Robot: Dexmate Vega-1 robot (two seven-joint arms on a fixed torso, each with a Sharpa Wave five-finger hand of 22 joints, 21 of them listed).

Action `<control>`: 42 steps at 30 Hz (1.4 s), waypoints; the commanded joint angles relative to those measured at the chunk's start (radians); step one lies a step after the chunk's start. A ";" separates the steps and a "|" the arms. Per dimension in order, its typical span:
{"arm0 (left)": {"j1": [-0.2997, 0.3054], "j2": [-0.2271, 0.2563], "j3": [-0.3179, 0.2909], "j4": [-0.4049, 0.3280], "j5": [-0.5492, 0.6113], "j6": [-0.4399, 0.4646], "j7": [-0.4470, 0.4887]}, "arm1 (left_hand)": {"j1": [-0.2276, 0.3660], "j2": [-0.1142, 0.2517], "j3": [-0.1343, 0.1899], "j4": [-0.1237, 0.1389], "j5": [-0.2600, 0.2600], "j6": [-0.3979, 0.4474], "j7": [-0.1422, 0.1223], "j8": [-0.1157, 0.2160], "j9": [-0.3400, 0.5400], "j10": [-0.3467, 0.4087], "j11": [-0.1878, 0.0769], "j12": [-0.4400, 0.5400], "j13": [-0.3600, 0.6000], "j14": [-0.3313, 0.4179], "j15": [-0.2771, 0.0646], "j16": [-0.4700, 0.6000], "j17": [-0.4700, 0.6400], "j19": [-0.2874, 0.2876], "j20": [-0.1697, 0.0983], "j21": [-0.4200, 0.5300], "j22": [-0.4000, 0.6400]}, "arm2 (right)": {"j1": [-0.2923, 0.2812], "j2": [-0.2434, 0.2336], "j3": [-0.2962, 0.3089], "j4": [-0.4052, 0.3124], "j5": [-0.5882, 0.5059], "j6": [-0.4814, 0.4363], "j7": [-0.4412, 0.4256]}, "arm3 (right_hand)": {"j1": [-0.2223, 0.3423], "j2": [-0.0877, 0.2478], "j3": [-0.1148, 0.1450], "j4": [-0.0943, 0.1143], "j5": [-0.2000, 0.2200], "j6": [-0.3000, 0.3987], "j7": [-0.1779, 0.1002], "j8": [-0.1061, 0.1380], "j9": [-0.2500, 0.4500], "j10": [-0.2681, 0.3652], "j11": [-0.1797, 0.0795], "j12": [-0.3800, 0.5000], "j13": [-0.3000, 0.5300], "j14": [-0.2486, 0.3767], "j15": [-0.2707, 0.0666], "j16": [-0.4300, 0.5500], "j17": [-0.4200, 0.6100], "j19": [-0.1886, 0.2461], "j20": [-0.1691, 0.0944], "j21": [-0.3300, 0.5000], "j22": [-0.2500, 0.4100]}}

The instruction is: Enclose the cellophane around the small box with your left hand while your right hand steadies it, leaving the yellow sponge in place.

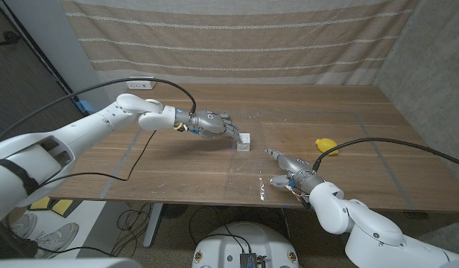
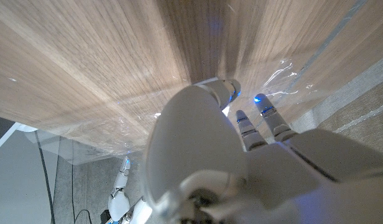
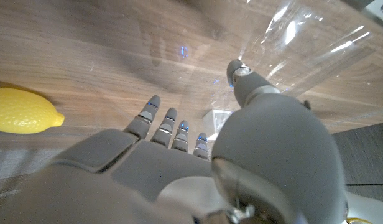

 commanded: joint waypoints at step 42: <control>-0.040 -0.042 0.039 0.073 -0.010 0.007 -0.017 | 0.006 0.002 -0.001 0.009 -0.007 -0.047 0.000 -0.031 0.005 -0.034 0.000 -0.037 0.006 -0.013 -0.042 -0.005 0.010 -0.026 -0.002 0.035 -0.002 | -0.214 0.036 0.106 0.165 -0.104 0.385 -0.346 | 0.051 0.208 -0.289 0.024 0.107 1.074 0.105 0.298 -0.027 0.887 -0.002 0.402 -0.060 0.640 -0.235 0.393 0.009 0.325 -0.138 0.305 -0.004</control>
